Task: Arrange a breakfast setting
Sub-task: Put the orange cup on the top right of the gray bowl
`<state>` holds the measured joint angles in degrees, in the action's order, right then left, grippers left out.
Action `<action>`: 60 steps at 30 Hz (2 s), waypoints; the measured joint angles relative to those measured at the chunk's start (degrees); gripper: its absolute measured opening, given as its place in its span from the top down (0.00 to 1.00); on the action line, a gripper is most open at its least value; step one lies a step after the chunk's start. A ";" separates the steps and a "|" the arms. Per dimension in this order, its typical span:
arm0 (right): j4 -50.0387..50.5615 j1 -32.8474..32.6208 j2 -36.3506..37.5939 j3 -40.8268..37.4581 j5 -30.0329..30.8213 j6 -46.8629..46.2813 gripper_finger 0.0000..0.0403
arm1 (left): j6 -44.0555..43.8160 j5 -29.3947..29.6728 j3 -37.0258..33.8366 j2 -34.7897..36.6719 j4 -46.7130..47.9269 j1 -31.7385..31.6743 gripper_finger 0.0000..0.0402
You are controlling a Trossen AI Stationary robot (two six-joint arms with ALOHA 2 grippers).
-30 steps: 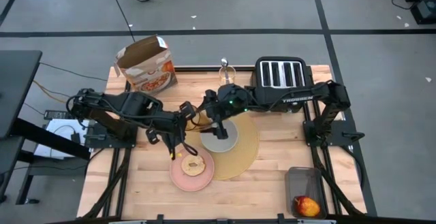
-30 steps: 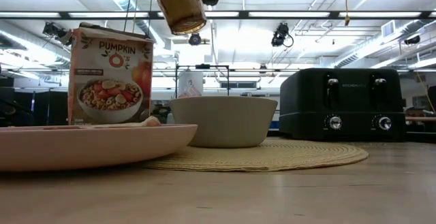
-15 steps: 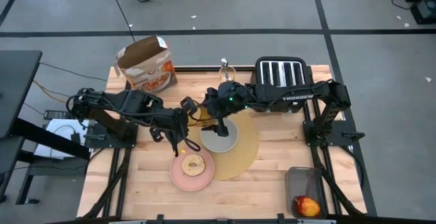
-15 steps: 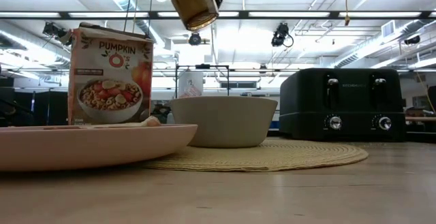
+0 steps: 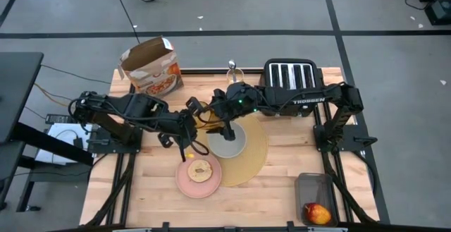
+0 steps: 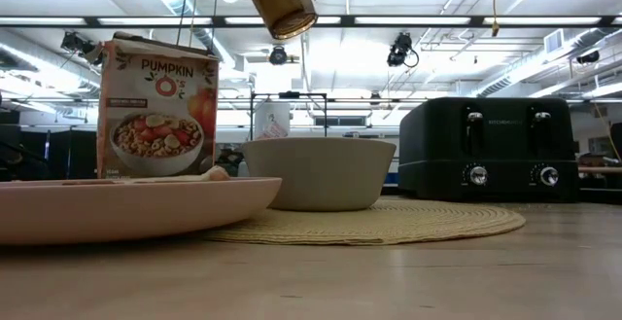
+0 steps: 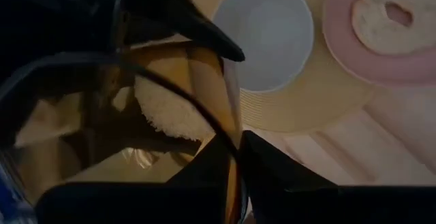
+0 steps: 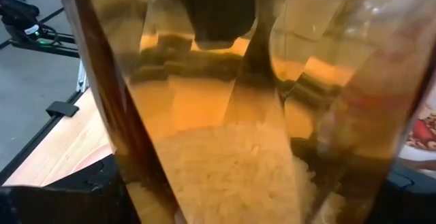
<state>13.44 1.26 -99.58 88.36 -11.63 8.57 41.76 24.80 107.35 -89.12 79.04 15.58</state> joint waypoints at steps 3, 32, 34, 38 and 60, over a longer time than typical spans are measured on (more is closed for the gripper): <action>0.39 -0.04 1.12 0.00 0.42 0.02 0.11 | -4.02 0.42 0.00 0.73 -0.51 0.22 0.82; -15.19 -1.84 24.84 -21.41 16.09 -7.55 0.11 | -47.70 12.76 -30.60 31.56 -42.45 -0.57 0.37; -19.15 -3.08 26.54 -25.79 18.87 -8.08 0.11 | -46.33 11.45 -40.04 32.87 -55.88 -1.51 0.37; -29.20 -5.57 29.27 -35.02 25.41 -10.17 0.11 | -44.52 8.90 -54.52 32.04 -79.05 -3.67 0.37; -60.99 -14.80 26.16 -67.86 55.70 -16.72 0.11 | -50.64 9.38 -62.97 27.89 -87.61 -4.75 0.37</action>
<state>-47.55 -13.54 -73.42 20.49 44.07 -8.15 -8.88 34.17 44.38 -61.23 -8.57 10.83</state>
